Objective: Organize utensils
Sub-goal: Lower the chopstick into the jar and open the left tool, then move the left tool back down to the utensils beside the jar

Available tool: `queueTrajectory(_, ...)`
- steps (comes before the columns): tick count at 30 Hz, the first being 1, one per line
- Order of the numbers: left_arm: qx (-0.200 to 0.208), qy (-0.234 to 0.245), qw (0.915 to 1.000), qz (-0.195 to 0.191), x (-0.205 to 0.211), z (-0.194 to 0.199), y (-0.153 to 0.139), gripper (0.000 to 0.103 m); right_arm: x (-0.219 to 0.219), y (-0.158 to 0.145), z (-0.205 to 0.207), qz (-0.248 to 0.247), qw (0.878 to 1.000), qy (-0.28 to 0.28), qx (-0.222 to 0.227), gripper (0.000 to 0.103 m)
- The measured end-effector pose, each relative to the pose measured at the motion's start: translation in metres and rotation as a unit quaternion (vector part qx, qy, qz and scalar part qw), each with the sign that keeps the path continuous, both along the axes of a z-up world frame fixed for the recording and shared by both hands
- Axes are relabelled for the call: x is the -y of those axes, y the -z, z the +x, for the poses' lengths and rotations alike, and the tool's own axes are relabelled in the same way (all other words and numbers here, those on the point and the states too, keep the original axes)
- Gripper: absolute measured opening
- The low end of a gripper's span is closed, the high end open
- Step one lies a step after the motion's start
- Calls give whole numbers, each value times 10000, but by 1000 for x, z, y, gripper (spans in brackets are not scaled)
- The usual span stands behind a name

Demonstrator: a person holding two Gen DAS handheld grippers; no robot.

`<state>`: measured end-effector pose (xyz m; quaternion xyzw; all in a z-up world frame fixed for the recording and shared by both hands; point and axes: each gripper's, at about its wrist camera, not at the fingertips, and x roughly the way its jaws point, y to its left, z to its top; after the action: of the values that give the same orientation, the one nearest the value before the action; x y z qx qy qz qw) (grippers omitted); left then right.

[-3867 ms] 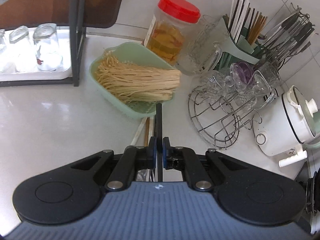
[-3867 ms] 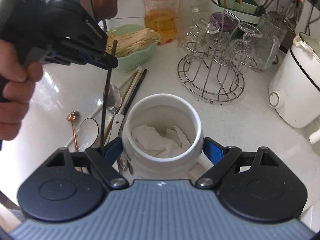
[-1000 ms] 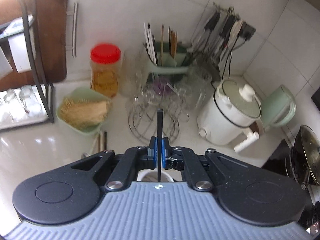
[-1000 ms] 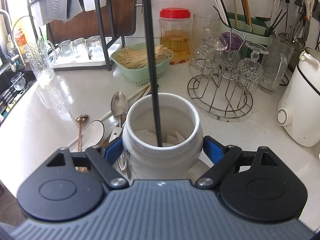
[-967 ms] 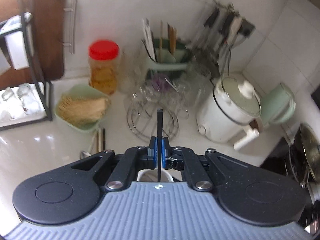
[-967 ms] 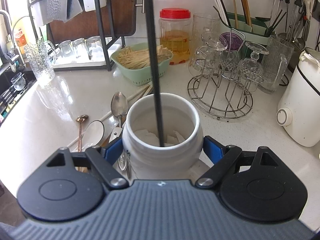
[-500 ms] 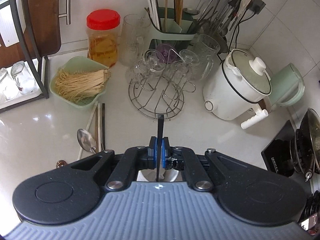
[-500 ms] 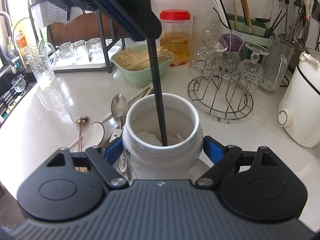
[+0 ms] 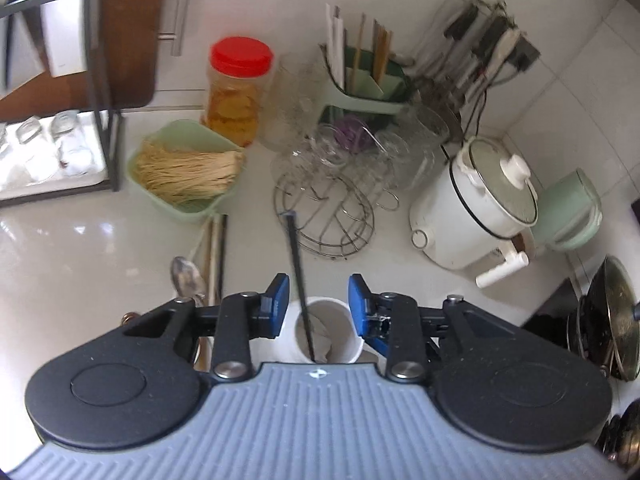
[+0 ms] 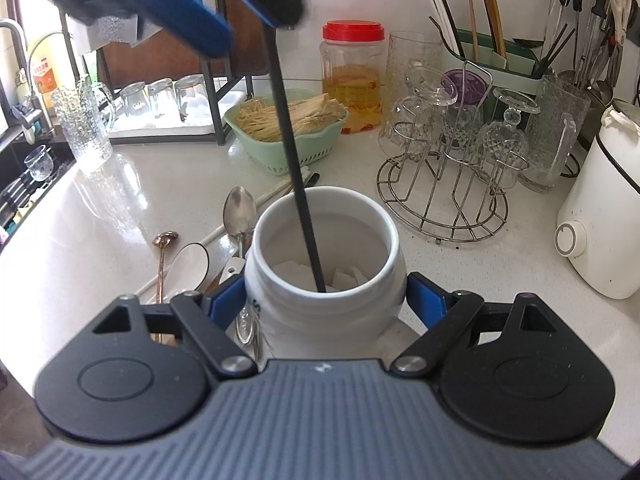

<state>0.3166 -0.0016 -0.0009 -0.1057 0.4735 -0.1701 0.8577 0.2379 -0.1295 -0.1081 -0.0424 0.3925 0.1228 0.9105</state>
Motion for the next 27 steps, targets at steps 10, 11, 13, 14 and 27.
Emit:
queueTrajectory(10, 85, -871, 9961, -109, -58, -36, 9, 37, -1, 0, 1, -49, 10000, -35, -20, 89)
queueTrajectory(11, 52, -937, 9955, -114, -63, -38, 12, 37, -1, 0, 1, -53, 10000, -32, -26, 89)
queueTrajectory(13, -55, -1081, 9941, -103, -72, -42, 18, 37, -2, 0, 2, -61, 10000, -18, -40, 89)
queueTrajectory(14, -102, -1139, 9934, -104, -76, -45, 22, 37, -2, -1, 2, -71, 10000, -4, -49, 89)
queueTrajectory(27, -402, -1429, 9884, 308, -99, -58, 63, 37, -7, -1, 2, -136, 9997, 173, -113, 89)
